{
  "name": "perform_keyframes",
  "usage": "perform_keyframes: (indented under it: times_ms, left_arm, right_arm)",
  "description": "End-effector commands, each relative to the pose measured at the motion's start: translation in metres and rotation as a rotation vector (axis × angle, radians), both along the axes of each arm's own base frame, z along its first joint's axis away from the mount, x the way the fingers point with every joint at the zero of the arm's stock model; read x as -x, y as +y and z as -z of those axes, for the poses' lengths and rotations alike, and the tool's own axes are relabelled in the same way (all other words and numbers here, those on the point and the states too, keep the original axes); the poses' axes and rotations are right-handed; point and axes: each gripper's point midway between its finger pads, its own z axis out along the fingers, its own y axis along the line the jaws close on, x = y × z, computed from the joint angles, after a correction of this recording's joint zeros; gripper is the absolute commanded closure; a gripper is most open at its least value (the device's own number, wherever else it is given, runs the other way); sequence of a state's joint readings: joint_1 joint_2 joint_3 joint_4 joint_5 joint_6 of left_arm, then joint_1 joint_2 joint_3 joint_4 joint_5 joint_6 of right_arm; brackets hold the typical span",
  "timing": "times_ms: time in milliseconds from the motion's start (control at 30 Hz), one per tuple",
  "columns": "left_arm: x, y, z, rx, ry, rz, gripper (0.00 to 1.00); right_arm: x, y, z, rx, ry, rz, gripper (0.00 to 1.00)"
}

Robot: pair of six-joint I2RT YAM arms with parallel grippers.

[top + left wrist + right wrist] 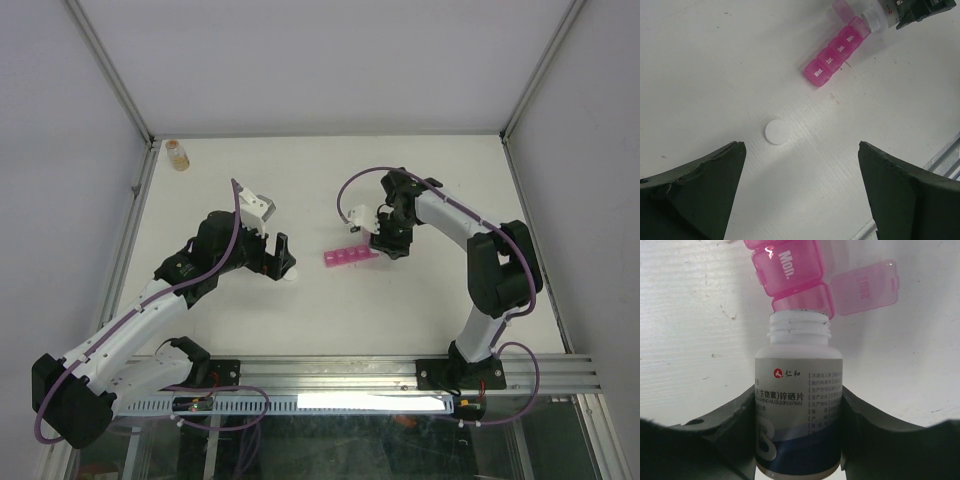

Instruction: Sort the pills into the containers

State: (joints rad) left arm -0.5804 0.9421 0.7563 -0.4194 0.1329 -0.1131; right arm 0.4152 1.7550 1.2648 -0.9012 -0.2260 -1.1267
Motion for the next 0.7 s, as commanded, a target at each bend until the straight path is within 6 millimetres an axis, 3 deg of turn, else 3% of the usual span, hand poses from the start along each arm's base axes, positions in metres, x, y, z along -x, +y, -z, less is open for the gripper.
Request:
perform_keyframes:
  times_ms: [0, 100, 167, 233, 333, 400, 467, 533, 633, 667]
  left_arm:
    - [-0.006, -0.001, -0.013, 0.019, -0.065, 0.015, 0.01]
    - [-0.006, -0.001, -0.014, 0.020, -0.067, 0.017, 0.01]
    - [-0.006, -0.001, -0.013, 0.019, -0.065, 0.016, 0.01]
    - [-0.006, -0.001, -0.013, 0.018, -0.063, 0.016, 0.01]
    - [-0.006, -0.001, -0.012, 0.019, -0.063, 0.018, 0.01]
    - [-0.007, -0.001, -0.013, 0.020, -0.064, 0.019, 0.01]
    - [-0.006, -0.001, -0.012, 0.023, -0.063, 0.021, 0.01]
    - [-0.006, -0.002, -0.012, 0.021, -0.062, 0.022, 0.01]
    - [-0.005, -0.002, -0.012, 0.025, -0.061, 0.025, 0.01]
    - [-0.006, -0.001, -0.012, 0.023, -0.060, 0.023, 0.01]
  right_arm:
    - [0.001, 0.008, -0.022, -0.043, -0.010, 0.000, 1.00]
    - [-0.005, 0.003, -0.018, -0.011, -0.058, 0.001, 1.00]
    - [0.006, 0.011, -0.023, -0.050, 0.006, -0.012, 1.00]
    - [-0.006, 0.005, -0.017, -0.017, -0.081, 0.001, 1.00]
    - [0.009, 0.015, -0.028, -0.066, 0.009, -0.018, 1.00]
    - [-0.009, 0.003, -0.015, -0.001, -0.101, -0.005, 1.00]
    - [0.007, 0.011, -0.023, -0.040, 0.028, -0.004, 1.00]
    - [-0.008, 0.012, -0.022, -0.043, -0.095, -0.007, 1.00]
    - [0.003, 0.012, -0.021, -0.044, 0.006, -0.005, 1.00]
    - [-0.004, 0.009, -0.019, -0.031, -0.048, -0.001, 1.00]
